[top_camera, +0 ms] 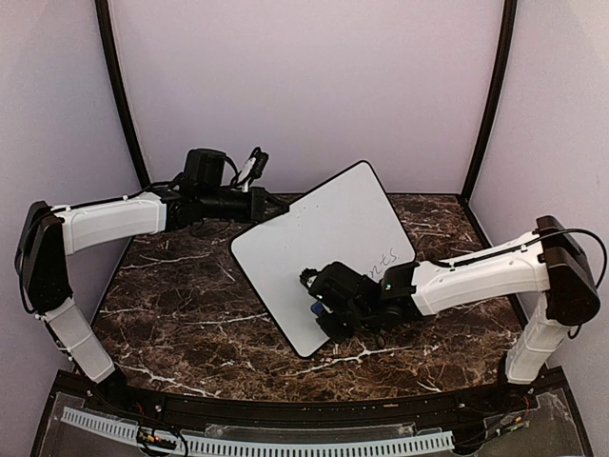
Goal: Erase the whiteboard
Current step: Erase the whiteboard at the center of the board.
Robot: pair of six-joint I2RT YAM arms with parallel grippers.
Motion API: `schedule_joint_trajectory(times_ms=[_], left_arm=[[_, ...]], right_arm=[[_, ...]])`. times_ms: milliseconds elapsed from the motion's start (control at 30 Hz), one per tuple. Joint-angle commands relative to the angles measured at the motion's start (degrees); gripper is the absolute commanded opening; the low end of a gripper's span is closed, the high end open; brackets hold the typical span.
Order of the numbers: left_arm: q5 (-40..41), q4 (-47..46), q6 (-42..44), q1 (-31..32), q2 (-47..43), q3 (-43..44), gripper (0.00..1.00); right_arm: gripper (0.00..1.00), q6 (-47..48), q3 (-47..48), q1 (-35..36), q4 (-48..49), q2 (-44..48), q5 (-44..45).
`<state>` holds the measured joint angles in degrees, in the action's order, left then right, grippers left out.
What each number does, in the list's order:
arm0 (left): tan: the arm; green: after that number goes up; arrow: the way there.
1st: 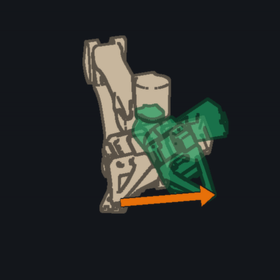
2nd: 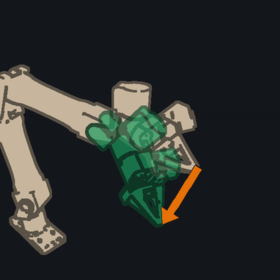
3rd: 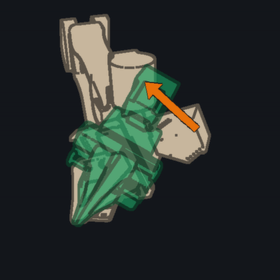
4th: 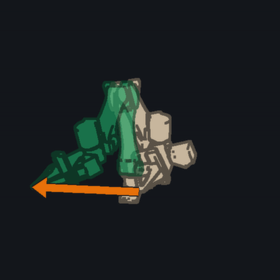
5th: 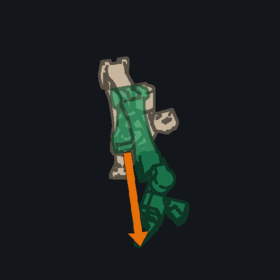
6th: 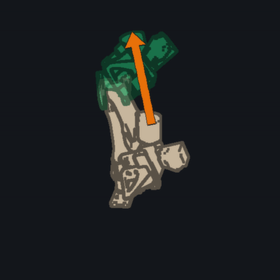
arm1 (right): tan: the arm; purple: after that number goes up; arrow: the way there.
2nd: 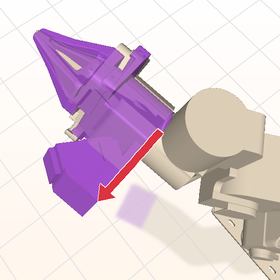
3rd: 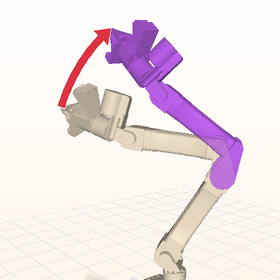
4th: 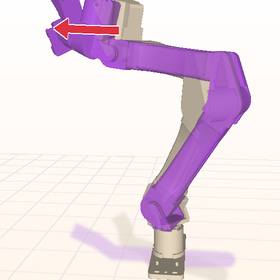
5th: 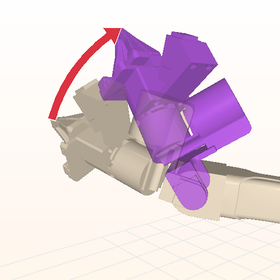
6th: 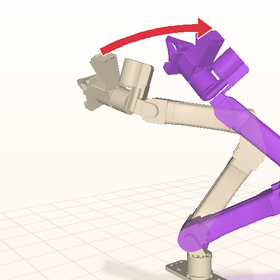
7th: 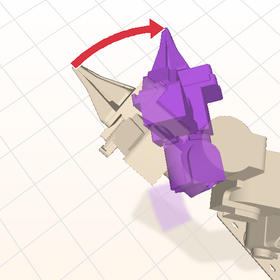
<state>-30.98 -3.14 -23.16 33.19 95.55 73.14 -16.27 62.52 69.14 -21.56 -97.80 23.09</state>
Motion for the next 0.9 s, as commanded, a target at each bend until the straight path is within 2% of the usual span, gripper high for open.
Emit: schedule_joint_trajectory(times_ms=[0,433,700,867], left_arm=[[-2.57,4.37,1.94,2.05,1.26,-0.38,0.00],[-2.68,4.29,1.90,2.05,1.24,-0.46,0.00],[-2.62,4.36,1.93,2.05,1.16,-0.46,0.00],[-2.23,4.59,2.14,2.05,0.93,-0.39,0.00]], right_arm=[[0.24,-2.65,-3.07,2.02,-0.11,-0.72,-0.40],[0.24,-5.00,-3.03,2.97,-2.52,-1.03,0.95],[0.24,-1.76,7.81,2.82,-3.74,-5.04,5.97],[0.23,-0.61,10.38,1.08,-4.94,-6.07,4.77]])
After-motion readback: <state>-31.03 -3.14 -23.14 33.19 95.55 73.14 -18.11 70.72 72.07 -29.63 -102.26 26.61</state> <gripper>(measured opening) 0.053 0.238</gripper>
